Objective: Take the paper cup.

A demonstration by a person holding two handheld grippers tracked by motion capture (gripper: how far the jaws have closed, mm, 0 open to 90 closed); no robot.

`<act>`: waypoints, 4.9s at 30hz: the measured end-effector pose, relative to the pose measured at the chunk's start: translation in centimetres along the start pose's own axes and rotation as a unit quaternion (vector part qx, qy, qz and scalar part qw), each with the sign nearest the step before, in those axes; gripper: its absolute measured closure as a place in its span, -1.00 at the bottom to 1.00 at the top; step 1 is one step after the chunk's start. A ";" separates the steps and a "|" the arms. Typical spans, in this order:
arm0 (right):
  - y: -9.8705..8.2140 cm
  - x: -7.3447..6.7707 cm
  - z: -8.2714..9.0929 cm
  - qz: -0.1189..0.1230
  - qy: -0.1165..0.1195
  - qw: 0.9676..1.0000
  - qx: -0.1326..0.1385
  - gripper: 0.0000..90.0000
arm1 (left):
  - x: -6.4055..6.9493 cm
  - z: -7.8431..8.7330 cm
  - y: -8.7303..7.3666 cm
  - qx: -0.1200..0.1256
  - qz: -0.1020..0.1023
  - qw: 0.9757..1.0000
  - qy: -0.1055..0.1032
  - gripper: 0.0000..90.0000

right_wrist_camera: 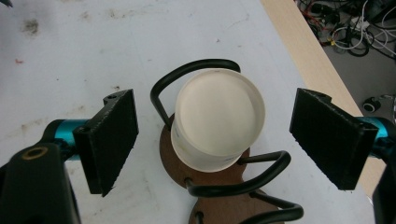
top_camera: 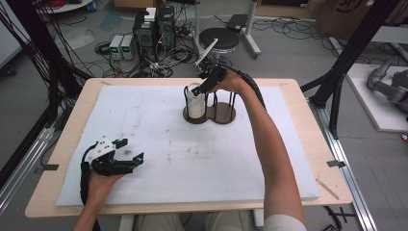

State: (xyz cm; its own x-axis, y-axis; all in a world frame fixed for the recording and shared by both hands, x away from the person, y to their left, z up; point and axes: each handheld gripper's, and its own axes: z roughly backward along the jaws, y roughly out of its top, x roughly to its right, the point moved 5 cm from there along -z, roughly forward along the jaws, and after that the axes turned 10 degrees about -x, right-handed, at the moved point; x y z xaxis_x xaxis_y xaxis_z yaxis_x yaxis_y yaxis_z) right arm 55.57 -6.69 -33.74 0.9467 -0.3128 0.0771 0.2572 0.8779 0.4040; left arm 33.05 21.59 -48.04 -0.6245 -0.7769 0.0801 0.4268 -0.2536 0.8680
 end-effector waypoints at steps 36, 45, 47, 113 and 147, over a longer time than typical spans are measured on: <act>0.1 0.4 -2.4 0.006 0.002 0.999 -0.048 -0.22 | 0.1 -0.1 0.0 -0.004 -0.001 1.000 0.000 -0.73; 0.1 0.4 -2.3 0.004 -0.001 0.999 -0.050 -0.19 | 0.1 -0.1 0.0 -0.004 -0.001 1.000 0.001 -0.73; 0.2 0.4 -2.0 0.000 -0.002 0.999 -0.048 -0.18 | 0.1 -0.1 0.0 -0.004 -0.001 1.000 0.001 -0.73; -7.5 -11.1 9.2 0.002 0.003 0.980 0.197 -0.15 | 0.2 -0.1 0.0 -0.007 -0.009 1.000 0.001 -0.73; -13.0 -18.3 2.7 -0.008 0.047 0.956 0.289 -0.16 | 0.2 0.1 0.0 0.005 -0.010 1.000 0.005 -0.73</act>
State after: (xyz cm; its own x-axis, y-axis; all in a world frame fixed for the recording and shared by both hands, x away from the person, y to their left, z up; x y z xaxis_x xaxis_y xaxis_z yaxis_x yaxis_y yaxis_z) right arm 34.39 -13.37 -37.98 0.9635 -0.2677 -0.0047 0.1478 0.5173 0.8429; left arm 32.84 21.47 -47.99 -0.6255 -0.7781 0.0578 0.4080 -0.2630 0.8743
